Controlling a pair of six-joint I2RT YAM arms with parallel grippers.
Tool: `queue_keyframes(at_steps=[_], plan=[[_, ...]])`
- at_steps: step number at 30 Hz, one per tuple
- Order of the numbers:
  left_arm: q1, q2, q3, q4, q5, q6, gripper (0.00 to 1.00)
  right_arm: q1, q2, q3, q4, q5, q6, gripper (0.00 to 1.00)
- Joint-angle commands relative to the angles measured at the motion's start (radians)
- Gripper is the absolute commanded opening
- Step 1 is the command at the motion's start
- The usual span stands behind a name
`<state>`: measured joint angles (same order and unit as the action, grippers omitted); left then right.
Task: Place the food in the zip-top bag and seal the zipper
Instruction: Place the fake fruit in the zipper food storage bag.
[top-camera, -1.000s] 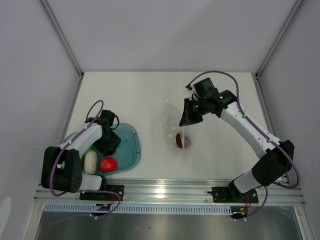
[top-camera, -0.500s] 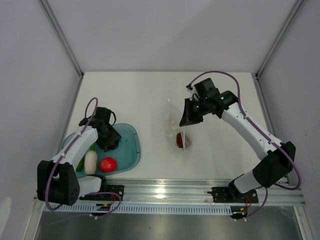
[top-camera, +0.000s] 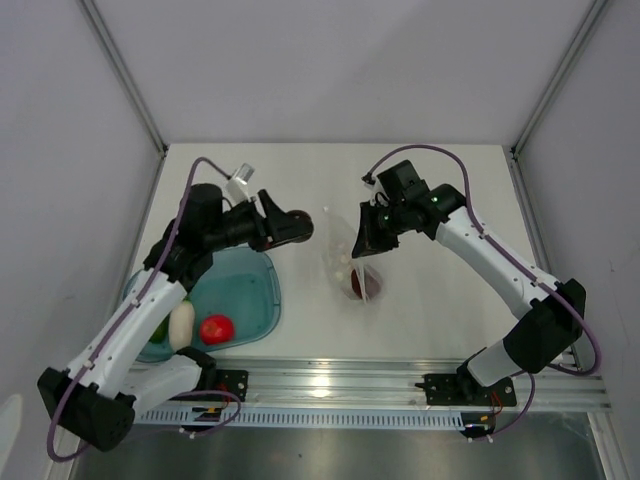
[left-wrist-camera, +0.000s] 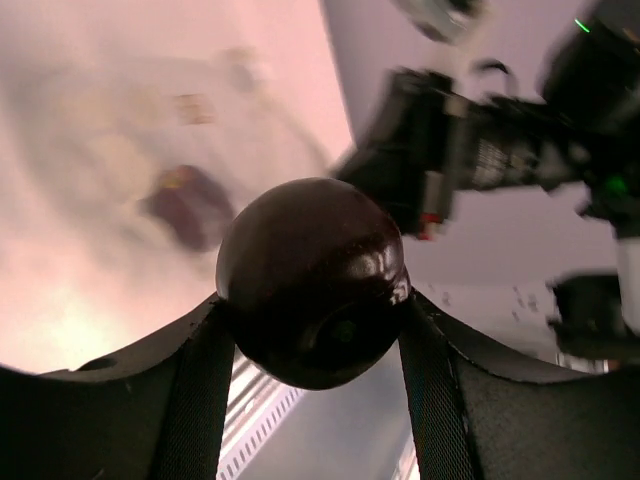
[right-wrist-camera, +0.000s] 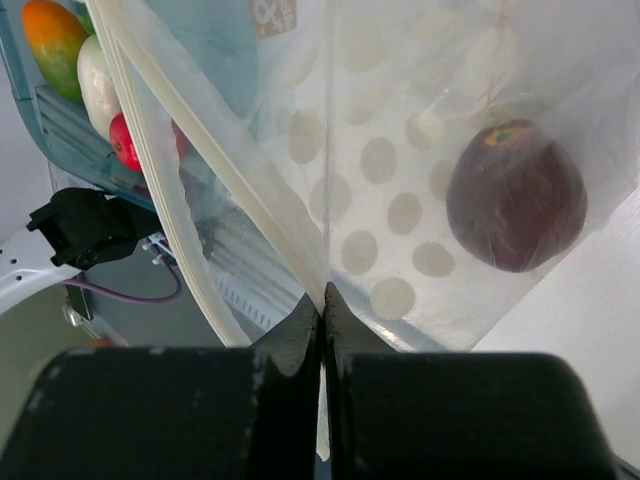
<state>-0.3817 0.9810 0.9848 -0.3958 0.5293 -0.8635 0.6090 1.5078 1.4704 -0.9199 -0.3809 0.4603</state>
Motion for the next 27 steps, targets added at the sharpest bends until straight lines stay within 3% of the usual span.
queue_keyframes(at_steps=[1,5,8,13,19,25,26,27], plan=[[-0.106,0.103,0.15,0.148,0.198,0.061,0.01,0.021,0.011,0.039,0.018,0.013,0.009,0.0],[-0.241,0.188,0.271,0.017,0.135,0.168,0.01,0.025,0.012,0.051,0.018,0.016,0.009,0.0],[-0.275,0.217,0.287,-0.011,0.115,0.181,0.01,0.025,0.009,0.057,0.009,0.027,0.011,0.0],[-0.29,0.257,0.265,-0.058,0.095,0.166,0.01,0.025,-0.014,0.059,0.004,0.042,0.012,0.0],[-0.292,0.366,0.258,-0.173,0.077,0.175,0.09,0.023,-0.027,0.059,0.0,0.048,0.011,0.0],[-0.293,0.403,0.287,-0.299,-0.034,0.196,0.4,0.015,-0.04,0.054,0.0,0.053,0.011,0.0],[-0.292,0.404,0.291,-0.314,-0.046,0.199,0.49,0.011,-0.041,0.054,0.001,0.053,0.009,0.0],[-0.292,0.403,0.296,-0.322,-0.057,0.202,0.67,0.009,-0.041,0.053,0.0,0.053,0.009,0.0]])
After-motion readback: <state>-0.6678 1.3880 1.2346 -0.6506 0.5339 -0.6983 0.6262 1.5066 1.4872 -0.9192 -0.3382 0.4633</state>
